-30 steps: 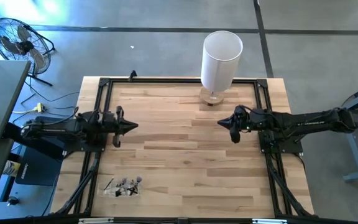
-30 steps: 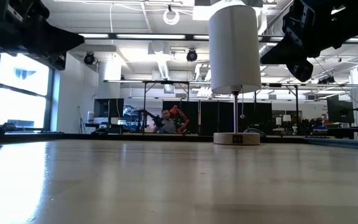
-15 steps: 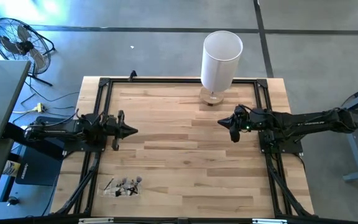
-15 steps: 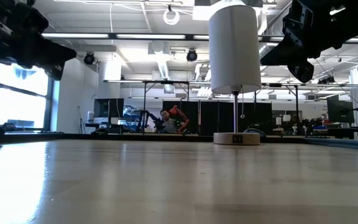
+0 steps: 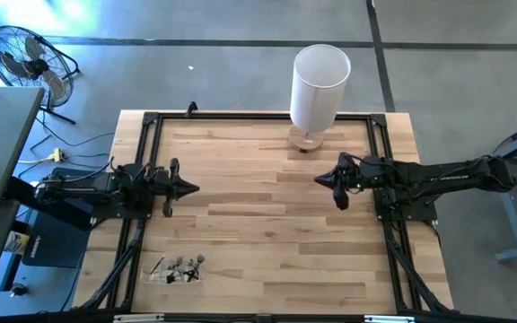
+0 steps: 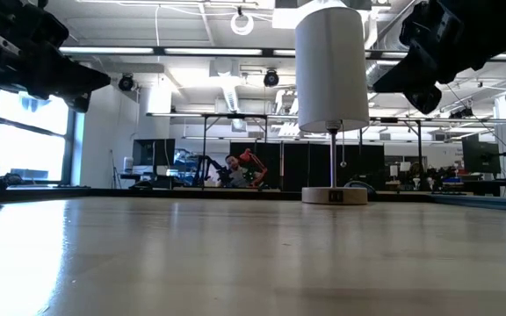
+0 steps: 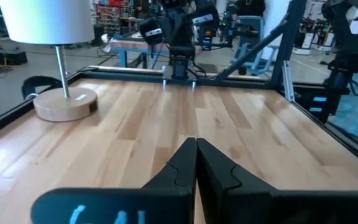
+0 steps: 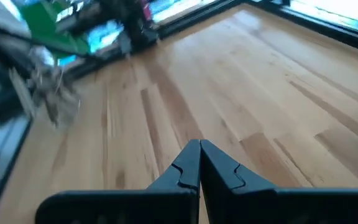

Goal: Put items in baskets/containers
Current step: Return to Home Position

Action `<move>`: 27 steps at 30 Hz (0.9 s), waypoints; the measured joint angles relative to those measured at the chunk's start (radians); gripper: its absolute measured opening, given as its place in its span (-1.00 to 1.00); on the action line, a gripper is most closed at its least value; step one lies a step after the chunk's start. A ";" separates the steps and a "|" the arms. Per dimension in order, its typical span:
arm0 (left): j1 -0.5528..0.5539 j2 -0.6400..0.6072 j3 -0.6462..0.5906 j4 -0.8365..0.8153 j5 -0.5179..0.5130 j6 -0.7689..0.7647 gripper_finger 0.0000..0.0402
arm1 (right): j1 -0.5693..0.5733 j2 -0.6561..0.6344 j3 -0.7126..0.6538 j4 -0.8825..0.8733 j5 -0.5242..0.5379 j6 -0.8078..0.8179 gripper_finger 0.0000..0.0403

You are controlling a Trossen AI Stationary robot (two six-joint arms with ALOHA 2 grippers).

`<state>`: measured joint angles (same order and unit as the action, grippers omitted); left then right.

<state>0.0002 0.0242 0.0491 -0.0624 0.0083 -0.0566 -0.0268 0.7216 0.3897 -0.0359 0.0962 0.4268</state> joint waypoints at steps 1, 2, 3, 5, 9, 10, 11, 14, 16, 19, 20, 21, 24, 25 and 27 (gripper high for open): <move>0.000 0.000 0.000 0.000 -0.004 0.000 -1.00 | 0.000 -0.003 0.000 -0.016 -0.009 -0.021 -1.00; 0.000 -0.001 0.000 0.001 -0.010 0.000 -1.00 | 0.001 -0.008 0.000 -0.036 -0.020 -0.043 -1.00; 0.000 -0.001 0.000 0.001 -0.011 0.000 -1.00 | 0.001 -0.014 0.000 -0.060 -0.024 -0.061 -1.00; 0.000 -0.001 0.000 0.002 -0.011 0.000 -0.99 | 0.001 -0.033 0.000 -0.121 -0.016 -0.070 -1.00; 0.000 -0.001 0.000 0.004 -0.013 0.000 -0.99 | 0.013 -0.093 0.000 -0.218 0.026 -0.097 -1.00; 0.000 -0.001 0.000 0.004 -0.013 0.000 -0.99 | 0.022 -0.112 0.000 -0.232 0.029 -0.116 -1.00; 0.000 -0.001 0.000 0.004 -0.014 0.000 -0.99 | 0.032 -0.133 0.000 -0.243 0.034 -0.128 -1.00; 0.000 -0.001 -0.001 0.005 -0.014 0.000 -0.99 | 0.072 -0.199 0.000 -0.274 0.062 -0.162 -1.00; 0.000 -0.001 -0.001 0.006 -0.014 0.000 -0.99 | 0.100 -0.241 0.000 -0.284 0.070 -0.191 -1.00; 0.000 -0.001 -0.001 0.006 -0.015 0.000 -0.99 | 0.141 -0.308 0.000 -0.306 0.086 -0.226 -1.00; 0.000 -0.001 -0.001 0.006 -0.015 0.000 -0.99 | 0.153 -0.330 0.000 -0.319 0.097 -0.232 -1.00; 0.000 -0.001 -0.001 0.006 -0.015 0.000 -0.99 | 0.163 -0.355 0.000 -0.336 0.106 -0.242 -1.00; 0.000 -0.001 -0.001 0.006 -0.015 0.000 -0.99 | 0.186 -0.434 0.000 -0.390 0.133 -0.252 -1.00; 0.000 -0.001 -0.001 0.006 -0.015 0.000 -0.99 | 0.193 -0.464 0.000 -0.405 0.143 -0.253 -1.00; 0.000 -0.001 -0.001 0.007 -0.015 0.000 -0.99 | 0.200 -0.524 0.000 -0.437 0.156 -0.257 -1.00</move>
<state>0.0002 0.0235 0.0483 -0.0555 -0.0071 -0.0570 0.1734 0.1979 0.3897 -0.4731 0.2518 0.1699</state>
